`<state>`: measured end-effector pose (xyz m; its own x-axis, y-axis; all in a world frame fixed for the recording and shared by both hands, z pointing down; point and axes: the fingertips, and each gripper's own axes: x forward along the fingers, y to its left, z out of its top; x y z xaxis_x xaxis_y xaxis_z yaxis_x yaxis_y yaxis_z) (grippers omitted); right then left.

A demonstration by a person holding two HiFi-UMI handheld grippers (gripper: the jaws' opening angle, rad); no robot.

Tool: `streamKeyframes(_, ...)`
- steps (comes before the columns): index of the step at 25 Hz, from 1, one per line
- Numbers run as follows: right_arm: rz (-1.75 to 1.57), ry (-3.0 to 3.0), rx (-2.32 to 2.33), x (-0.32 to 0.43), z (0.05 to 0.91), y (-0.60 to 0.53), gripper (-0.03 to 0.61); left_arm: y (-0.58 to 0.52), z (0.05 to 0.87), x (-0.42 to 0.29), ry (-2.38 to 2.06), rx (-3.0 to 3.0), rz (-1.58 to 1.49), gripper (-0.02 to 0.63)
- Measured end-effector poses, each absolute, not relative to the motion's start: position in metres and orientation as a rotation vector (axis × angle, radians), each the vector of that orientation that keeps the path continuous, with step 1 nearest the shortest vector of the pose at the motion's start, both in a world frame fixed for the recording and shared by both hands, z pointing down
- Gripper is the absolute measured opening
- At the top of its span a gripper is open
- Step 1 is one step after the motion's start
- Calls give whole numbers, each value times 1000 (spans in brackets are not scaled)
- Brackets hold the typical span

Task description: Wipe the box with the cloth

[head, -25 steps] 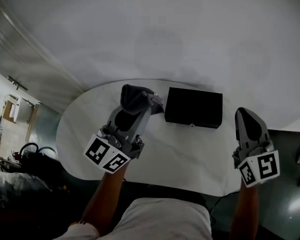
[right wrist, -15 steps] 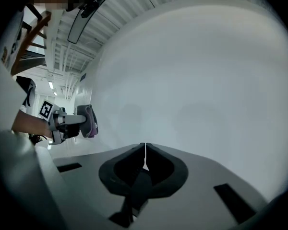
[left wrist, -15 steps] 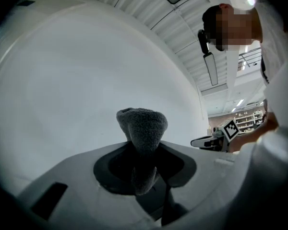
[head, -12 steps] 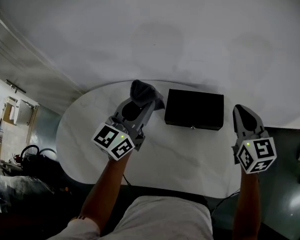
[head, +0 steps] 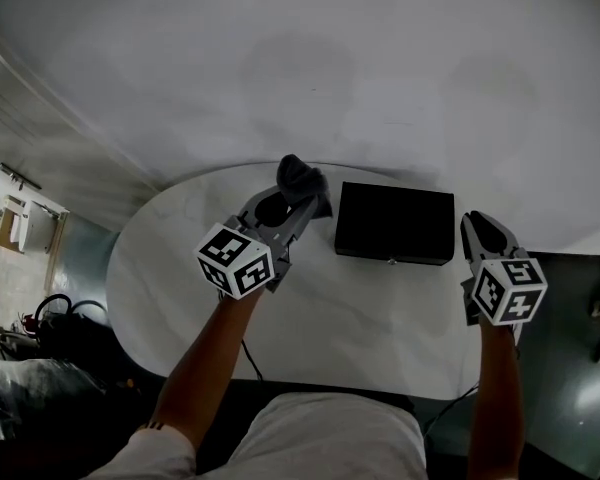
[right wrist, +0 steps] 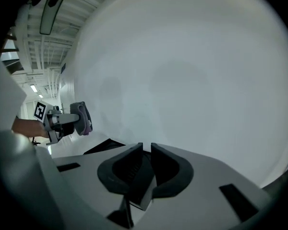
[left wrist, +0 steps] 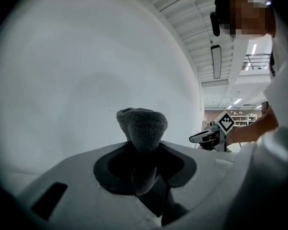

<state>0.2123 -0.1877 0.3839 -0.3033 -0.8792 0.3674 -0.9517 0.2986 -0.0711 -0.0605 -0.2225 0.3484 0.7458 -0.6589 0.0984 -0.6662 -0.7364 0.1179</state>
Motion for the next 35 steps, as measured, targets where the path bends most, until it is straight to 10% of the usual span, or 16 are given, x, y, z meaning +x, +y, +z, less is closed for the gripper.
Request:
streamKeyframes(15, 837, -2176, 1604, 220, 448, -215, 124, -262, 426, -57, -779, 2625, 402, 117)
streamKeyframes(35, 1009, -2042, 1568, 222, 483, -225, 98, -281, 493, -44, -399, 2212, 543, 117)
